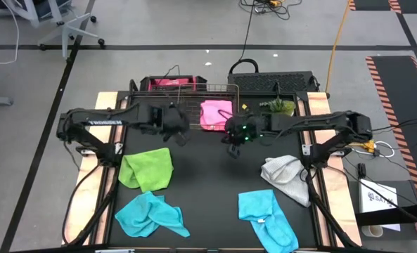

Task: Fold microfiber towels
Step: Fold the green microfiber cloth in quarters

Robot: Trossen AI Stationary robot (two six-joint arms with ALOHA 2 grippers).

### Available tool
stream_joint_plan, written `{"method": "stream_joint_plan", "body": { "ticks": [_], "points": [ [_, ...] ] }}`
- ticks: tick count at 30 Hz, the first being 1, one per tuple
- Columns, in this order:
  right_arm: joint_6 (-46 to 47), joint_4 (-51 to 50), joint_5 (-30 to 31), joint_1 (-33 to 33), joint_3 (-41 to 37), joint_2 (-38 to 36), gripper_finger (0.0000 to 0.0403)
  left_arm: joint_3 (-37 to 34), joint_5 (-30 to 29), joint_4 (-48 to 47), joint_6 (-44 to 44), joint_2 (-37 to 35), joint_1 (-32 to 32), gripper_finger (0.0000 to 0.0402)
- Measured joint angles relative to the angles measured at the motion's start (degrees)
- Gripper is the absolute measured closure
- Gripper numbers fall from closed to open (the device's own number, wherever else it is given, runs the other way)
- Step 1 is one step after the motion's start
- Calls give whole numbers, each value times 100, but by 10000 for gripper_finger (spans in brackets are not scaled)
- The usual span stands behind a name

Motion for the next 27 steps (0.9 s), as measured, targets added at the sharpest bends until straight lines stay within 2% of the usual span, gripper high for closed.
{"method": "stream_joint_plan", "body": {
  "ticks": [2,5,10,13,20,23,27],
  "points": [
    [-12,40,8,-10,1,291,401,-171,-12,-339,-483,-4,-162,396],
    [-146,247,30,-36,-1,736,402,-602,38,-248,-1044,-32,-316,397],
    [-365,724,67,-243,1,1161,402,-1430,588,28,-1734,-21,-501,396],
    [-507,790,323,-420,-1,1234,403,-1841,889,418,-2010,-8,-690,398],
    [-514,708,468,-680,-1,879,403,-2057,756,609,-2530,-13,-1164,392],
    [-397,508,369,-512,-1,463,403,-2052,588,487,-2644,-123,-1312,398],
    [-234,-143,320,-113,-1,-195,403,-2049,554,347,-2749,-233,-1441,387]
  ]
}}
